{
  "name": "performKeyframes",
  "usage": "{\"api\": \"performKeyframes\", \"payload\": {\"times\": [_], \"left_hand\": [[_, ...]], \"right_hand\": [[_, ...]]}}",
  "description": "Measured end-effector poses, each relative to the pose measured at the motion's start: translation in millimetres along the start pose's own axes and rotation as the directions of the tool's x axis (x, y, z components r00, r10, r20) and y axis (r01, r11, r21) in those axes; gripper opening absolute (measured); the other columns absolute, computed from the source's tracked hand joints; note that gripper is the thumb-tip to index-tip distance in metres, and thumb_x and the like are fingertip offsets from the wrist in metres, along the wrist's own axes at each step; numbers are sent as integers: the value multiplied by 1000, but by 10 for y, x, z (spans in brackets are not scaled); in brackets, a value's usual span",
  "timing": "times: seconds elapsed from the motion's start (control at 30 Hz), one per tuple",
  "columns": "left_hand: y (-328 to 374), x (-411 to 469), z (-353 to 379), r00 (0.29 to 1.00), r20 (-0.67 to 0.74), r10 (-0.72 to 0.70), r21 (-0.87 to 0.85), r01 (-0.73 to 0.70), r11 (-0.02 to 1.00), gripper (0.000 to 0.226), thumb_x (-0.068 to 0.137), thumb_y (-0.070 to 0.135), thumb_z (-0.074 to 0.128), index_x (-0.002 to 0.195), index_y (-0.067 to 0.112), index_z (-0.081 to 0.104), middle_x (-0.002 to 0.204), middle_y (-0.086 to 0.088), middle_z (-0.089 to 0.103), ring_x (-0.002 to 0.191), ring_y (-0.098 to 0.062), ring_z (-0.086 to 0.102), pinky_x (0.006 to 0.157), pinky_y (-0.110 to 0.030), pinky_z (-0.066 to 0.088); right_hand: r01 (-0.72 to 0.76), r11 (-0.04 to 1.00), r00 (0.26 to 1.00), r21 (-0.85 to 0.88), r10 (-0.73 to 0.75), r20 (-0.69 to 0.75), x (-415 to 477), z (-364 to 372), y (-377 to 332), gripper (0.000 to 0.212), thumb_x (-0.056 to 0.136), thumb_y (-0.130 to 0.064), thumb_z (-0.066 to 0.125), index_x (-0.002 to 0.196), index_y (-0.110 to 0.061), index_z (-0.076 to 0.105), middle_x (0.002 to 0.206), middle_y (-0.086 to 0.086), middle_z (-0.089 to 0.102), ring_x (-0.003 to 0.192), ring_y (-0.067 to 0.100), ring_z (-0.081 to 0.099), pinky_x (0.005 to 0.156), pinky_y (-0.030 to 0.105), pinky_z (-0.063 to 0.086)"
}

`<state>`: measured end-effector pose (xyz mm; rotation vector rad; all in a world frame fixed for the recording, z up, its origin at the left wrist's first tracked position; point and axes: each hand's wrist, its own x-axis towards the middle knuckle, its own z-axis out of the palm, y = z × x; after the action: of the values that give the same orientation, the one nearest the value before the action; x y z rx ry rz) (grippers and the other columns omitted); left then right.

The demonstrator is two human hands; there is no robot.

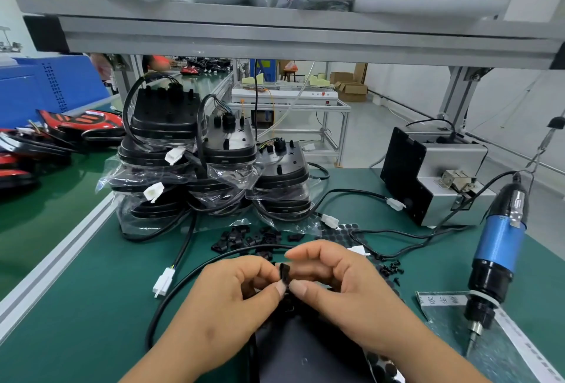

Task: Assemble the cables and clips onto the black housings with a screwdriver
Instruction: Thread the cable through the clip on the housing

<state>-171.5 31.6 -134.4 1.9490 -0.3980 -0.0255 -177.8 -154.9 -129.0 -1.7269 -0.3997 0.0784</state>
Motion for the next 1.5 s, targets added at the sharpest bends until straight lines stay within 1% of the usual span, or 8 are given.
{"api": "performKeyframes", "payload": {"times": [0.17, 0.3, 0.43, 0.6, 0.83, 1.2, 1.4, 1.5], "left_hand": [[-22, 1, -35, 1000, 12, 20, -61, -20, 998, 9, 78, 29, 75, 71, 24, 72, 57, 0, 60, 52, -9, 44, 51, -24, 36], [-13, -8, -46, 999, -3, 49, -63, -49, 997, 27, 67, 51, 70, 74, 25, 72, 60, -2, 60, 55, -11, 44, 54, -28, 36], [18, -14, -47, 999, 7, 49, -30, -49, 998, 7, 77, 33, 72, 76, 26, 73, 60, 5, 61, 54, -6, 44, 53, -24, 37], [33, -31, -43, 999, -16, 46, 64, -45, 997, 15, 83, 25, 71, 72, 35, 72, 62, 10, 65, 54, 0, 48, 55, -15, 41], [15, -32, -77, 998, 31, 52, 99, -54, 994, 23, 81, 18, 73, 86, 39, 64, 74, 10, 69, 58, -2, 51, 61, -26, 48], [-20, -22, -64, 996, 50, 72, 46, -74, 996, 22, 86, 14, 68, 86, 36, 69, 79, 5, 71, 64, -21, 55, 65, -34, 50], [-45, -25, -67, 997, 30, 67, 63, -68, 996, 26, 83, 16, 72, 87, 42, 70, 79, 13, 73, 69, -4, 64, 67, -17, 49], [-65, -3, -66, 998, 43, 49, 3, -49, 999, 21, 81, 23, 73, 89, 42, 68, 80, 6, 72, 66, -12, 59, 67, -31, 52]], "right_hand": [[44, 996, 997, -78, -48, -52, 32, 42, 9, 29, 77, -9, 79, 94, -31, 71, 94, -5, 75, 90, 7, 70, 81, 18, 52], [103, 983, 992, -154, -112, -53, 61, 34, 29, 32, 79, -11, 78, 99, -34, 71, 90, -9, 75, 85, 3, 69, 80, 15, 50], [125, 975, 991, -185, -133, -31, 74, 5, 16, 27, 83, -11, 73, 102, -30, 72, 85, -10, 73, 83, 3, 66, 79, 16, 49], [72, 990, 995, -123, -80, -59, 98, -13, 17, 24, 83, -7, 72, 99, -25, 74, 80, -7, 72, 77, 2, 63, 76, 17, 49], [-4, 977, 990, -214, -27, -142, 131, 26, 114, 20, 81, -12, 76, 99, -20, 75, 73, -19, 70, 72, -7, 63, 73, 13, 47], [-12, 992, 996, -125, 0, -94, 95, -14, 113, 21, 76, -12, 79, 97, -16, 77, 87, 1, 76, 82, 8, 69, 79, 23, 55], [160, 919, 969, -360, -216, -118, 39, -3, 157, 24, 74, -33, 81, 95, -39, 73, 94, -26, 71, 89, -7, 66, 79, 9, 48], [254, 868, 923, -427, -350, -162, 35, 63, 164, 37, 74, -45, 73, 110, -37, 65, 96, -24, 70, 85, -6, 67, 76, 14, 52]]}}
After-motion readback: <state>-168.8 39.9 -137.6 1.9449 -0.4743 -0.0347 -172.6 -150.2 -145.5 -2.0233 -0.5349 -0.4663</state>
